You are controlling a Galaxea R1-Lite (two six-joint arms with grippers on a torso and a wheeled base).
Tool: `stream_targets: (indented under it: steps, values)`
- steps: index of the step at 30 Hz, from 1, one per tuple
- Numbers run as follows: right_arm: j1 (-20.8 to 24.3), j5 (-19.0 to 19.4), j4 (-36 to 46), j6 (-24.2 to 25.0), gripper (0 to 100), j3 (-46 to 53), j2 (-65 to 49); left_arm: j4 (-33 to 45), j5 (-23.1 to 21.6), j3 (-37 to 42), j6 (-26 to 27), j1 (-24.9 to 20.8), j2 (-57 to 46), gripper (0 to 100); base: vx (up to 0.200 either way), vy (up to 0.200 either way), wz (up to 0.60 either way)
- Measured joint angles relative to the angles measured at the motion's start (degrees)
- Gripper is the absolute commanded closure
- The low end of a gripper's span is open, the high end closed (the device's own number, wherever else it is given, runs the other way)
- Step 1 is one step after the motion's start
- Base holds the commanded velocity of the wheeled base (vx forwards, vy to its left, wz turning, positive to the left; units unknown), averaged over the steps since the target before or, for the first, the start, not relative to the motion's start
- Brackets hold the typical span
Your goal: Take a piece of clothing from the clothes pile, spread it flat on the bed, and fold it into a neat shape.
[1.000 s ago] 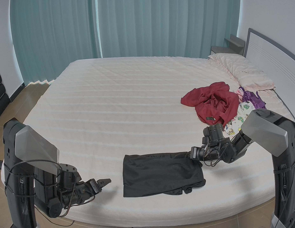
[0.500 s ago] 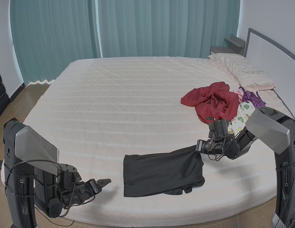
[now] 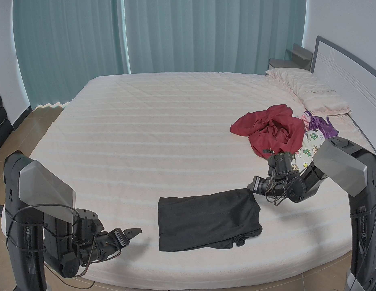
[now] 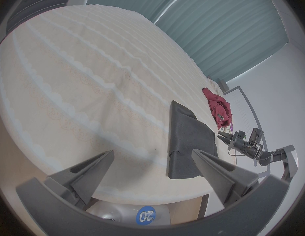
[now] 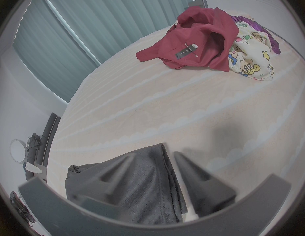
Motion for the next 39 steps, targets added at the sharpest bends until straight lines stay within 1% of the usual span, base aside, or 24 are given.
stream_targets:
  steps: [5, 9, 13, 16, 22, 26, 30, 39]
  values:
    - [-0.2, -0.16, -0.18, 0.2, 0, 1.21, -0.77, 0.0, 0.01, -0.01, 0.04, -0.04, 0.0, 0, 0.0, 0.0, 0.0]
    - [-0.24, -0.07, -0.55, -0.07, 0, 5.03, -2.45, 0.0, 0.01, -0.09, 0.02, -0.15, 0.0, 0, 0.0, 0.0, 0.0]
    - [0.52, -0.16, -2.9, -0.24, 0, 10.58, -4.36, 0.0, 0.01, -0.17, 0.0, -0.45, 0.0, 0, 0.0, 0.0, 0.0]
    - [1.9, -0.22, -5.25, -0.05, 0, 15.57, -5.9, 0.0, 0.11, -0.26, -0.02, -0.78, 0.0, 0, 0.0, -0.2, 0.0]
    - [6.03, -0.43, -10.81, 0.72, 0, 24.77, -8.41, 0.0, 1.18, -0.32, -0.02, -1.3, 0.11, 0, 0.0, -0.2, 0.0]
    - [7.77, -0.44, -15.03, 1.02, 0, 29.34, -9.33, 0.0, 2.83, -0.48, 0.02, -1.72, 0.43, 0, 0.0, 0.0, 0.0]
    - [8.37, -0.54, -15.58, 0.91, 0, 31.5, -9.76, 0.0, 3.62, -0.74, 0.11, -2.1, 0.84, 0, 0.0, 0.0, 0.0]
    - [9.76, 0.23, -15.8, 0.48, 0, 34.94, -9.87, 0.0, 3.8, -1.08, 0.06, -2.21, 1.24, 0, 0.0, 0.0, 0.0]
